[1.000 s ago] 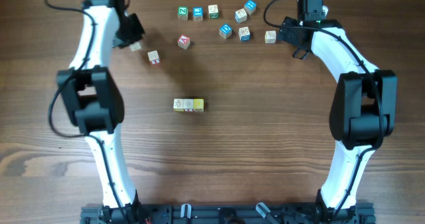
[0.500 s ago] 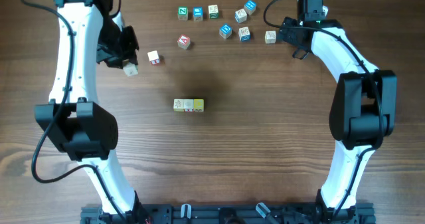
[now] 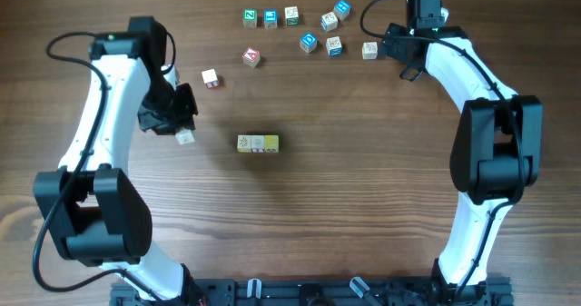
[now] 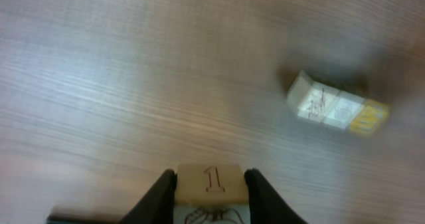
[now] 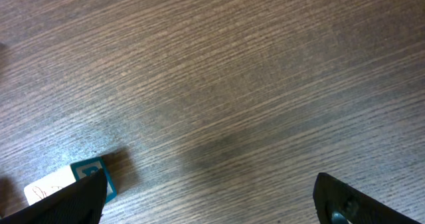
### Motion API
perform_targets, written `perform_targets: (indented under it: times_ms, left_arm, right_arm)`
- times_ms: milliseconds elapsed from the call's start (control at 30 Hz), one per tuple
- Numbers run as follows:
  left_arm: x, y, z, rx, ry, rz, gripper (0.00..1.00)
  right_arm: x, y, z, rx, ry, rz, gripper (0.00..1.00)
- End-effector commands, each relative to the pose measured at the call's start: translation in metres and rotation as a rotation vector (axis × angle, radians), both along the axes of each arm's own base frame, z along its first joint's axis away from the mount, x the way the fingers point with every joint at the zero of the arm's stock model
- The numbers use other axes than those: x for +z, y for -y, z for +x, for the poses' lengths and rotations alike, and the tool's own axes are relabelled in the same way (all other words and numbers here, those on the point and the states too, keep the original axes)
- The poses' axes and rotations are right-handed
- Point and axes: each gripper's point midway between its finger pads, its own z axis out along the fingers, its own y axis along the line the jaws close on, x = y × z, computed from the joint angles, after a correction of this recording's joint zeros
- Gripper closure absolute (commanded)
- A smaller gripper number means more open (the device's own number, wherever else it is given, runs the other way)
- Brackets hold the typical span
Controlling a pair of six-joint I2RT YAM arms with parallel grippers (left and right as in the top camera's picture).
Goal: Form a horizontal line
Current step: 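Close the left gripper on the '1' block and lift it, then carry the '1' block down to the left end of the row, left gripper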
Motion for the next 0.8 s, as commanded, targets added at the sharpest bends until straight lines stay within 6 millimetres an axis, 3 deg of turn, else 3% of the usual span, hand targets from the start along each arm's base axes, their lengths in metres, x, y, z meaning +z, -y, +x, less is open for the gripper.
perform_targets:
  times_ms: [0, 133, 400, 467, 533, 633, 767]
  left_arm:
    - [-0.041, -0.001, 0.01, 0.012, 0.065, 0.004, 0.75]
    - [-0.054, -0.001, 0.026, 0.011, 0.139, 0.005, 0.75]
    - [-0.051, -0.002, 0.062, -0.014, 0.292, 0.009, 0.79]
    - [-0.05, -0.002, 0.066, -0.016, 0.306, 0.01, 0.78]
    - [-0.049, -0.003, 0.07, -0.016, 0.324, 0.011, 0.85]
    - [-0.049, -0.002, 0.071, -0.016, 0.328, 0.009, 0.87]
    - [-0.054, 0.002, 0.066, -0.022, 0.311, -0.015, 0.79]
  right_arm:
    - [0.0, 0.002, -0.002, 0.003, -0.002, -0.024, 0.0]
    - [0.0, 0.002, -0.002, 0.004, -0.002, -0.024, 0.0]
    - [0.0, 0.002, -0.002, 0.003, -0.002, -0.023, 0.0]
    - [0.0, 0.002, -0.002, 0.003, -0.002, -0.024, 0.0]
    - [0.0, 0.002, -0.002, 0.003, -0.002, -0.023, 0.0]
    - [0.0, 0.002, -0.002, 0.004, -0.002, -0.024, 0.0]
    - [0.0, 0.002, -0.002, 0.003, -0.002, -0.023, 0.0]
